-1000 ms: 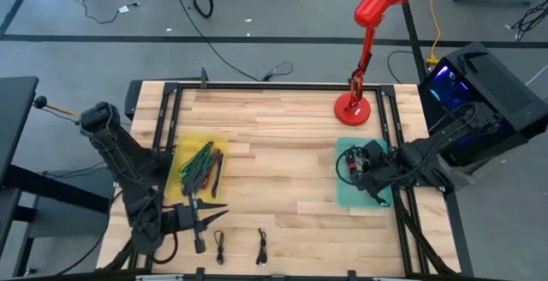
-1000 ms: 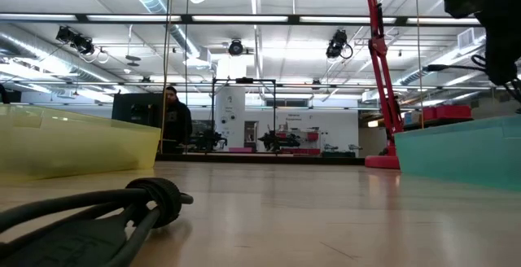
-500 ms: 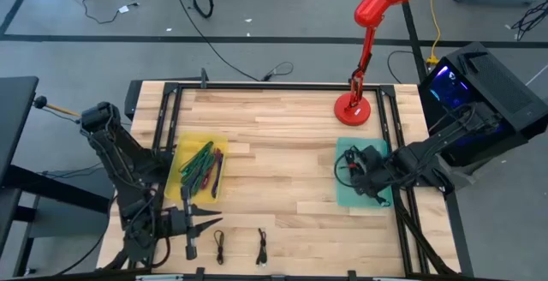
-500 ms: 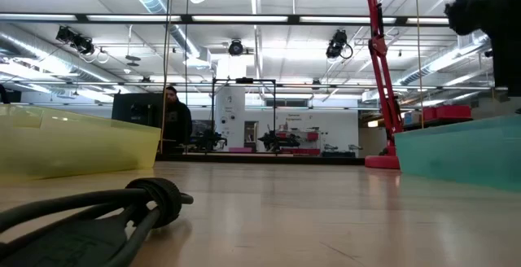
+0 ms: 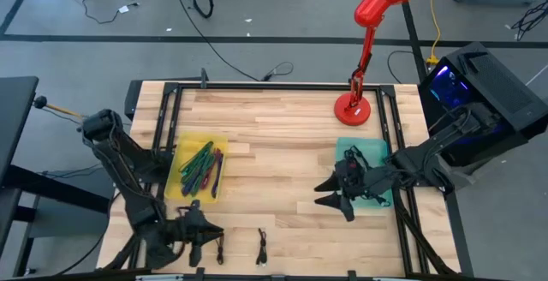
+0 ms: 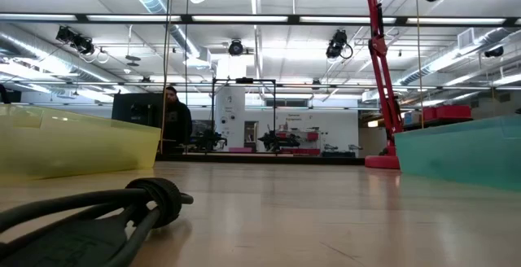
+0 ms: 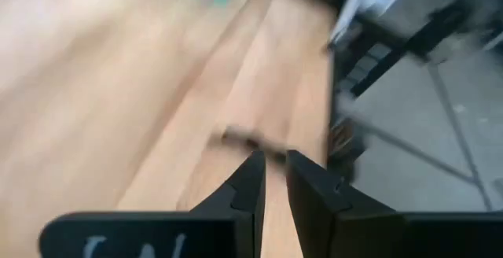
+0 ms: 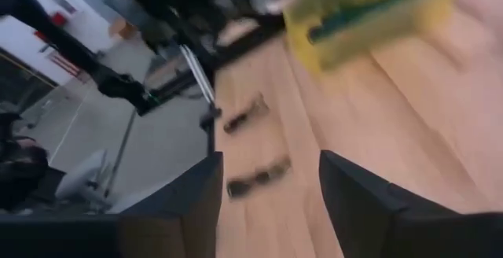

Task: Pick & Place USB Port
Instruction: Put the black charger cable into the green bin

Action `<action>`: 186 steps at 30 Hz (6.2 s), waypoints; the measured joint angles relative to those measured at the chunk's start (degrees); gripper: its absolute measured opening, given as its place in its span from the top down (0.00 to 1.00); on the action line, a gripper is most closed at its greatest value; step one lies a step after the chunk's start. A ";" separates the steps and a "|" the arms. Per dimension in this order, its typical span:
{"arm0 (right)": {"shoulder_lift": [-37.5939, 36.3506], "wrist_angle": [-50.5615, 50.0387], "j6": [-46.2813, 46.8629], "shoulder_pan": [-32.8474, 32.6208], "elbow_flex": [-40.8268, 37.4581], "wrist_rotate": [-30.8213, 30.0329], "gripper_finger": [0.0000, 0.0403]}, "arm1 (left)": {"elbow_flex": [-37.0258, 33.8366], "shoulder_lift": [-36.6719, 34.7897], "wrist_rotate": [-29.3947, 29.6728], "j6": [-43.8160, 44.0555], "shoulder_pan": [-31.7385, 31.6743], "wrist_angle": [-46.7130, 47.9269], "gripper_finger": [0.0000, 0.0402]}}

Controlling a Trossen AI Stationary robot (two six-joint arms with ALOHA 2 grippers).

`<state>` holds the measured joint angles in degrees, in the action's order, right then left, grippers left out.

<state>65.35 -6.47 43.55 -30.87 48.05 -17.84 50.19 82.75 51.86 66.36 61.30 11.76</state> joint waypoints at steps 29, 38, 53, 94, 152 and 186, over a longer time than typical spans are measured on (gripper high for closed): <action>7.04 6.96 -3.65 0.02 0.04 -1.19 0.50 | -0.02 8.19 -24.79 32.36 -2.68 14.65 0.64; 7.05 7.10 -3.96 0.02 0.04 -1.19 0.50 | -0.02 12.98 -24.48 33.50 -3.02 12.29 0.64; 7.03 7.16 -4.40 0.01 0.04 -1.21 0.50 | 0.15 14.50 -22.37 27.98 -4.82 10.60 0.89; 18.87 35.23 -21.64 3.15 0.07 -4.30 0.50 | 31.12 14.50 8.71 -45.27 -26.58 6.86 0.98; -5.34 -65.47 44.02 3.51 0.03 -5.02 1.00 | 31.06 14.50 7.24 -11.07 -12.42 38.84 0.89; 0.78 -25.23 15.60 3.14 0.00 -9.56 0.61 | 30.24 14.43 4.35 -6.39 -12.53 41.92 0.89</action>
<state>66.13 -31.70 59.15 -27.73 48.05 -27.40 80.43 97.19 56.21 59.96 48.77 53.68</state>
